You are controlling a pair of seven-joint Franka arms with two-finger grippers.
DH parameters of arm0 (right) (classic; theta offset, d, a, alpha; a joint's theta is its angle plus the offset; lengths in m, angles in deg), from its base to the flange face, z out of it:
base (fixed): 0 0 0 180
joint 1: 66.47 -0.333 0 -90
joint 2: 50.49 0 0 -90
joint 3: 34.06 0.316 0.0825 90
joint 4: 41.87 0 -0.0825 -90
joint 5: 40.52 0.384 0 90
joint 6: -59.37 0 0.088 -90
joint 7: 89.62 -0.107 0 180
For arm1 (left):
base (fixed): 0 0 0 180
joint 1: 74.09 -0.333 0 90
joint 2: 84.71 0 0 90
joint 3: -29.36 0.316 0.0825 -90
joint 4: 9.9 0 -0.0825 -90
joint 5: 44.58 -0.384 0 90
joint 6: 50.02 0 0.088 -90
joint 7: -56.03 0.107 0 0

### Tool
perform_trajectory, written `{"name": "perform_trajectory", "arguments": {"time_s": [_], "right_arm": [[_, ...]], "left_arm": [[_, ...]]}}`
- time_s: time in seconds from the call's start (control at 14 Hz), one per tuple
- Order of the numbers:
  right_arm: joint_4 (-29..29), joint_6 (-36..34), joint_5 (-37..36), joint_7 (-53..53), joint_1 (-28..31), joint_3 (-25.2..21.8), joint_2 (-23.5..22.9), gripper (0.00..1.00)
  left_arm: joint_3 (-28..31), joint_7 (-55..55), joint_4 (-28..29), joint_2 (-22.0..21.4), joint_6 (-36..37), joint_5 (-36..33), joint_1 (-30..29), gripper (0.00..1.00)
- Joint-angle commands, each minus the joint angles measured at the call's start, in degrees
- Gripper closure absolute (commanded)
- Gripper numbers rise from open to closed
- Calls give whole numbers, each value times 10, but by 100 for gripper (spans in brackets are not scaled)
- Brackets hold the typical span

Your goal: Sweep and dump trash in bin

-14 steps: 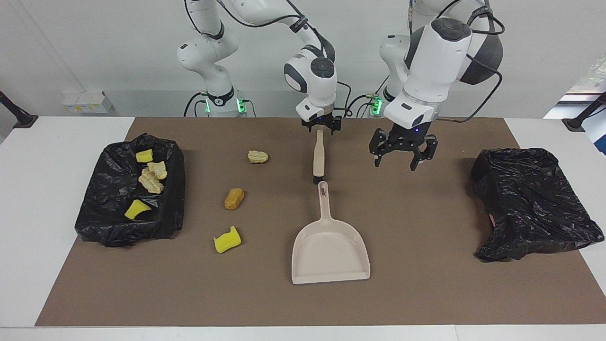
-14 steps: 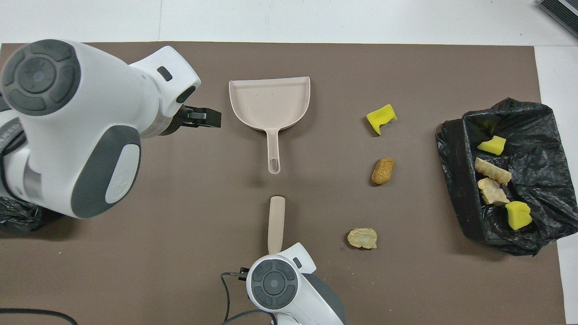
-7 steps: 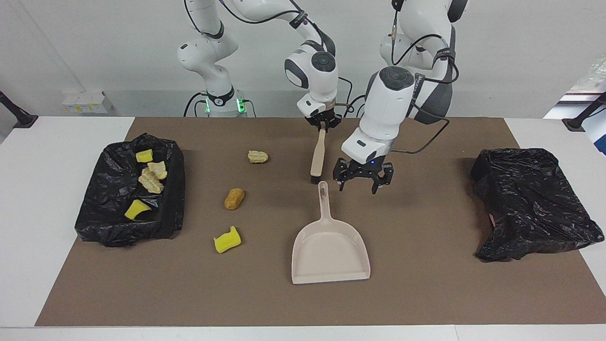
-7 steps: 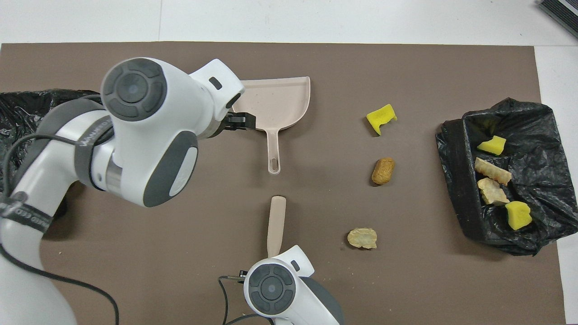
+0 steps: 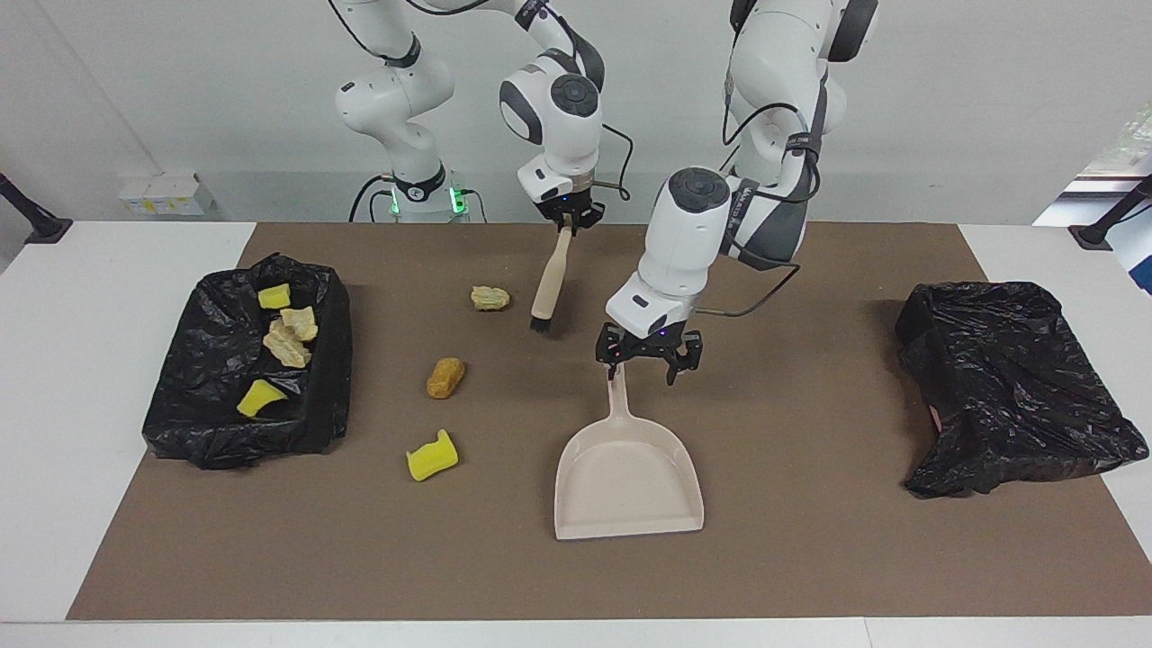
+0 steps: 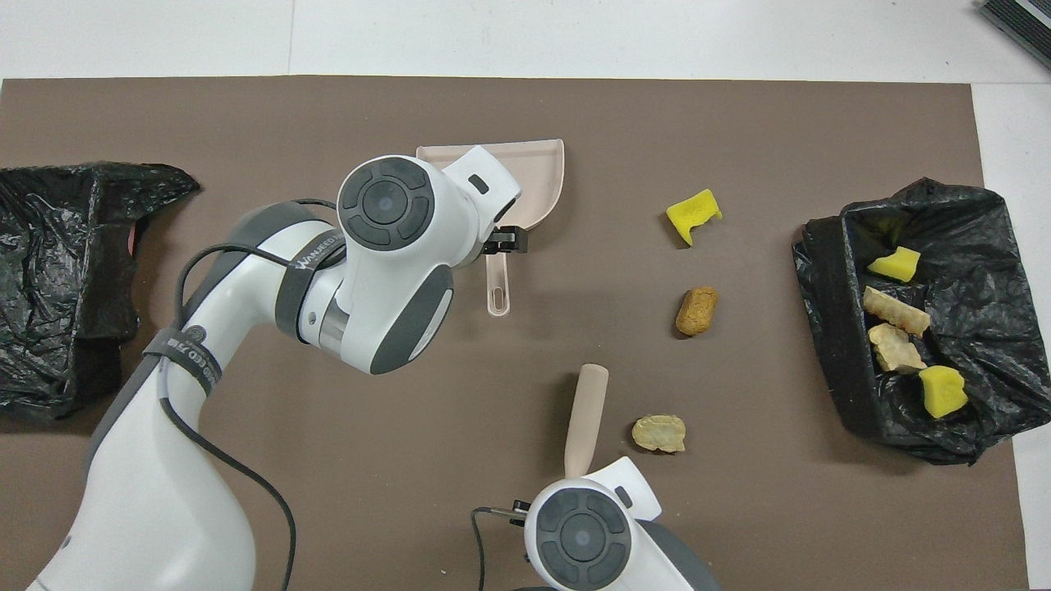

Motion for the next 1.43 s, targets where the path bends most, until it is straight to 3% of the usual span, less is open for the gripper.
{"name": "perform_trajectory", "arguments": {"time_s": [0.0, 0.14, 0.21, 0.29, 0.43, 0.5, 0.64, 0.93, 1.36], "right_arm": [[-39, -39, -60, -56, 28, 5, 41, 100], [-39, -61, -80, -97, 38, 5, 41, 100], [-39, -71, -80, -119, 44, 5, 41, 100], [-39, -84, -80, -137, 49, 5, 41, 100], [-39, -84, -65, -160, 68, 8, 40, 100], [-39, -84, -43, -157, 76, 8, 38, 100], [-40, -78, -2, -143, 85, 8, 33, 100], [-41, -29, -1, -143, 65, 9, -20, 100], [28, 19, 1, -46, 103, 8, -87, 100]], "left_arm": [[11, -20, 0, 40, -30, -5, 35, 0], [11, -25, 0, 45, -28, -5, 36, 5], [11, -27, -3, 45, -22, -5, 36, 13], [11, -28, -3, 43, -21, -5, 35, 27], [11, -27, -2, 41, -13, -5, 35, 86], [11, -26, -2, 40, -12, -5, 32, 100], [13, -23, -2, 34, -10, -5, 28, 100], [17, -13, -1, -4, 39, -32, 13, 100], [24, 226, 3, -54, 136, -39, -30, 100]]}}
